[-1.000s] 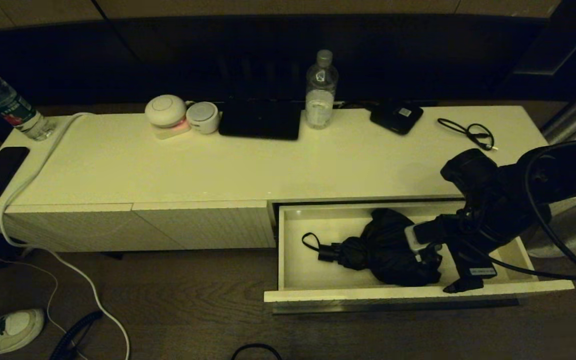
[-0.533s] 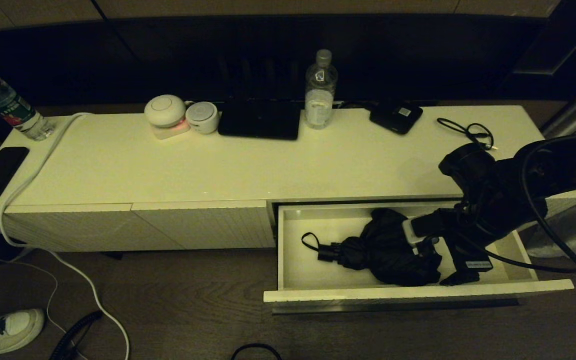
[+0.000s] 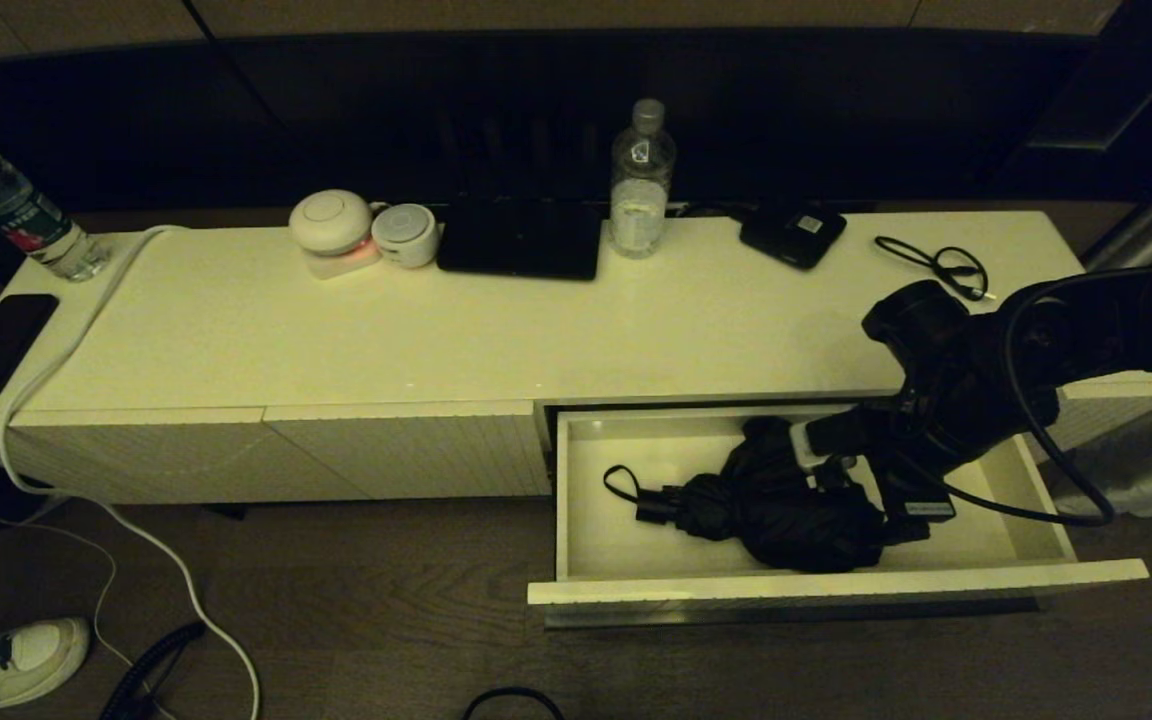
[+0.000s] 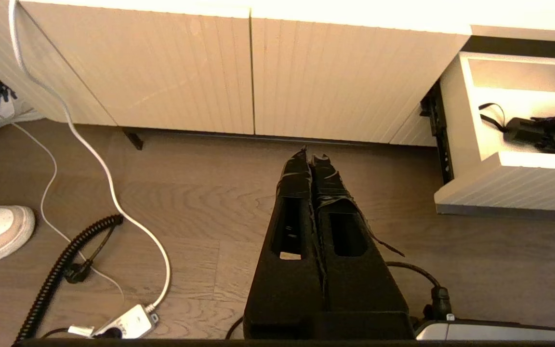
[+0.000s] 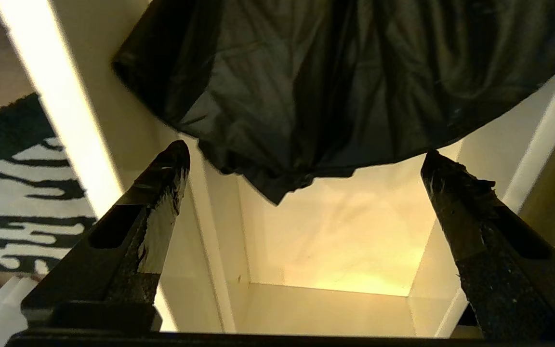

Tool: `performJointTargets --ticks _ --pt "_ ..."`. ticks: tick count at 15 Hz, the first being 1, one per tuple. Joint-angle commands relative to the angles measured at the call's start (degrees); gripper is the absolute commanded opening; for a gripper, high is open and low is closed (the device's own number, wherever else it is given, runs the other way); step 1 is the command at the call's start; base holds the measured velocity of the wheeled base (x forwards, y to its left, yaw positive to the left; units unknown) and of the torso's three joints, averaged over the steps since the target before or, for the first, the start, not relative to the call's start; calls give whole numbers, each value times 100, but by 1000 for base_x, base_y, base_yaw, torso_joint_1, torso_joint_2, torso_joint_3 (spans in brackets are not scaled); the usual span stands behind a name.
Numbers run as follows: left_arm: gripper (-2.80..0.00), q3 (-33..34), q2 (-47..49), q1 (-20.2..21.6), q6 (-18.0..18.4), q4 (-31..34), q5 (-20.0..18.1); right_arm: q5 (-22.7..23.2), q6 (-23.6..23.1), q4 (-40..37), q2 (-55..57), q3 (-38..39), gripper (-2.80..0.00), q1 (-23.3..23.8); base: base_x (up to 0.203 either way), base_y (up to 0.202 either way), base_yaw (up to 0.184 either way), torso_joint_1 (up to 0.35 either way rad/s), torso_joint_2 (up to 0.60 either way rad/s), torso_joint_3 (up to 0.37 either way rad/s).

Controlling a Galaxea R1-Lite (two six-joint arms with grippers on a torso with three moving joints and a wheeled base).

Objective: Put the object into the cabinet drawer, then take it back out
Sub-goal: Take the umbrella out of the drawer and put it on the table

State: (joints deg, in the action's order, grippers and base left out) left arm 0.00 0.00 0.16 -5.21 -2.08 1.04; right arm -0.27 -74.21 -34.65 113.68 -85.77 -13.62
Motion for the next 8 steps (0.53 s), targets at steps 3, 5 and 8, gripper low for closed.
performJointTargets --ticks 3,5,8 --pt "-280 0 -9 2 -7 -2 2 10 -32 24 111 67 0 -1 0 0 0 0 0 0" --pt "-280 0 -9 2 -7 -2 2 18 -27 152 230 86 0 -1 0 0 0 0 0 0" --pt "-280 0 -9 2 -7 -2 2 37 -17 306 366 -10 0 -1 0 0 0 0 0 0"
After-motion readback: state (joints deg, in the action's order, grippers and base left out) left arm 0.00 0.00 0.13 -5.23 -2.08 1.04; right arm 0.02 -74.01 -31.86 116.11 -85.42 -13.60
